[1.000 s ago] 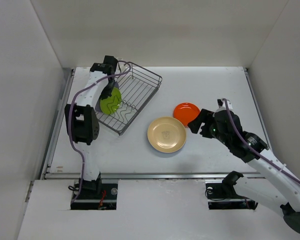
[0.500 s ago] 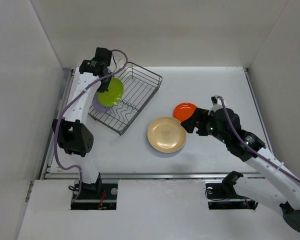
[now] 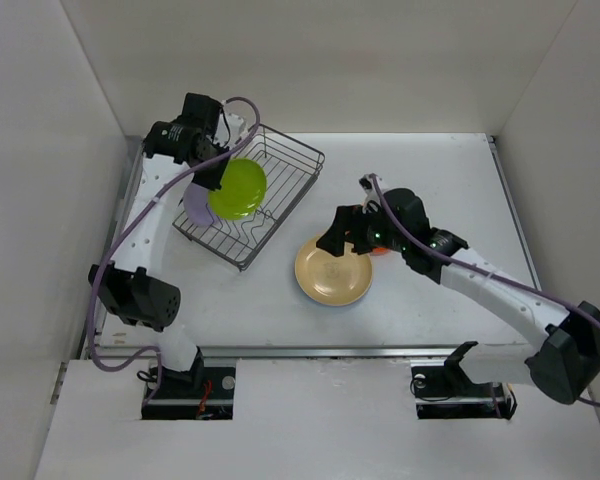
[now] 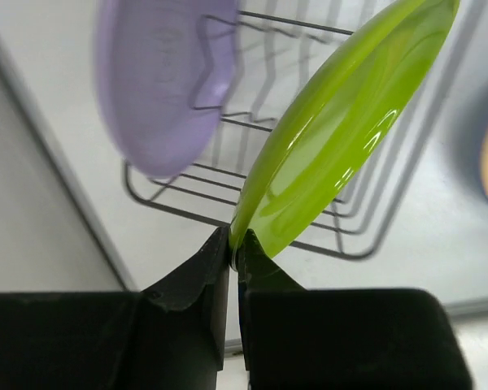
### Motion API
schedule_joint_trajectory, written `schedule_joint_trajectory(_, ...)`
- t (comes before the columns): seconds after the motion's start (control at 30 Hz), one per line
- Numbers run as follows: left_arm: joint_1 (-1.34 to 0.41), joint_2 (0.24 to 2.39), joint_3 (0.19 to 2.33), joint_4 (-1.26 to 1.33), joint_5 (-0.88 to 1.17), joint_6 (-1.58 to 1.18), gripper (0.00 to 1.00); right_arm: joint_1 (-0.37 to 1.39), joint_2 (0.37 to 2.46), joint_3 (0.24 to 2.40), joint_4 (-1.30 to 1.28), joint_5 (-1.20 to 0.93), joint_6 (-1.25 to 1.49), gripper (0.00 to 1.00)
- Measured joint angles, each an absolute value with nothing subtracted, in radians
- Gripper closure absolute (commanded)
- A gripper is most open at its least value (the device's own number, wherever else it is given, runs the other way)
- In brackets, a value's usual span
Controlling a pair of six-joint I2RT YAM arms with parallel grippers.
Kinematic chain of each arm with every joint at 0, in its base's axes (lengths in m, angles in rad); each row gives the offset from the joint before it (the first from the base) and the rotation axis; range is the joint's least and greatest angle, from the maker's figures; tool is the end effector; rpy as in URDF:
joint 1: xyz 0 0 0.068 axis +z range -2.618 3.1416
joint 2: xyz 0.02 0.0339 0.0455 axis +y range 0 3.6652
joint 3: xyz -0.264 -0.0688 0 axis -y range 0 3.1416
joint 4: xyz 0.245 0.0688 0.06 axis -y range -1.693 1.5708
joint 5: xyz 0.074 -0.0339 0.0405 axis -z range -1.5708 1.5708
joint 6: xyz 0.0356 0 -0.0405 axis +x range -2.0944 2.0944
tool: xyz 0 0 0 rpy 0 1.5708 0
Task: Unload the plates from the dish rack
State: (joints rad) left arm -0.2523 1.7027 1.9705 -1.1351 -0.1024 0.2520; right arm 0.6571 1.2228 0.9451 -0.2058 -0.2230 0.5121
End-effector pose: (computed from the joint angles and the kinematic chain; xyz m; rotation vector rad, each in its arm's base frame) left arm 0.3358 -0.0828 0.4145 0.5633 2.3698 0.1247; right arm 0.2155 0.1762 0.3017 -0.3045 2.1594 0.9289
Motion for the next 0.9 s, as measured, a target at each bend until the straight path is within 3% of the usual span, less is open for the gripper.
schedule_joint_trajectory(0.27,-0.352,1.628,1.892,-1.237,0.176,0.313,1.00,0.672,1.331,1.019,-0.064,-0.343,0.491,0.01)
schedule_joint_trajectory(0.57,-0.483,1.628,1.858,-1.304,0.332,0.333,1.00,0.721,1.311,0.975,0.011,-0.336,0.495,0.05)
schedule_joint_trajectory(0.63,-0.491,1.628,1.858,-1.311,0.363,0.337,1.00,0.721,1.309,0.963,0.013,-0.327,0.495,0.16)
schedule_joint_trajectory(0.67,-0.494,1.627,1.858,-1.314,0.377,0.340,1.00,0.721,1.309,0.955,0.015,-0.322,0.496,0.27)
schedule_joint_trajectory(0.7,-0.496,1.627,1.858,-1.318,0.389,0.343,1.00,0.721,1.305,0.948,0.015,-0.319,0.496,0.53)
schedule_joint_trajectory(0.77,-0.498,1.626,1.858,-1.322,0.406,0.348,1.00,0.721,1.293,0.932,0.019,-0.316,0.502,0.80)
schedule_joint_trajectory(0.83,-0.500,1.626,1.858,-1.320,0.392,0.367,1.00,0.721,1.265,0.914,0.027,-0.334,0.513,1.00)
schedule_joint_trajectory(0.87,-0.497,1.626,1.858,-1.316,0.391,0.368,0.99,0.725,1.243,0.906,0.035,-0.346,0.511,1.00)
schedule_joint_trajectory(0.9,-0.491,1.628,1.859,-1.312,0.410,0.366,0.90,0.732,1.224,0.898,0.033,-0.337,0.511,1.00)
